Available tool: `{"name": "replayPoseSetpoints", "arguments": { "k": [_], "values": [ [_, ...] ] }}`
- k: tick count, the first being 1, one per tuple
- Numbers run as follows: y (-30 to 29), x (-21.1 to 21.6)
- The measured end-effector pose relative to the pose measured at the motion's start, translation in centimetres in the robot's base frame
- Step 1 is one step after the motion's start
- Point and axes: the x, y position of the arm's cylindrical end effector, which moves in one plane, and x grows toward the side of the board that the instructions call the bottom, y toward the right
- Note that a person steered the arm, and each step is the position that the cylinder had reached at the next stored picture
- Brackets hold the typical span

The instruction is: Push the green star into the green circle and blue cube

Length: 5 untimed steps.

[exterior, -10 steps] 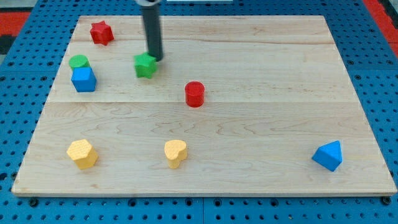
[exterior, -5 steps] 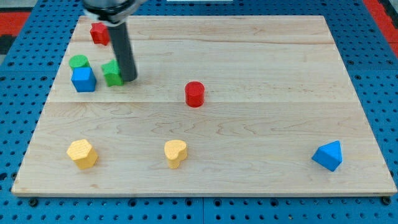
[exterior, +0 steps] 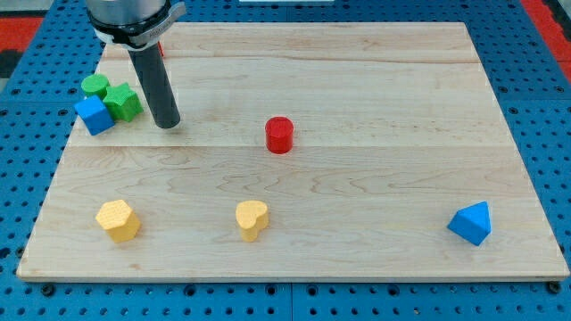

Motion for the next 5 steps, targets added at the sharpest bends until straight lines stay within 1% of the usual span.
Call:
{"name": "replayPoseSetpoints", "arguments": {
  "k": [5],
  "values": [
    [-0.19,-0.49]
  ]
}}
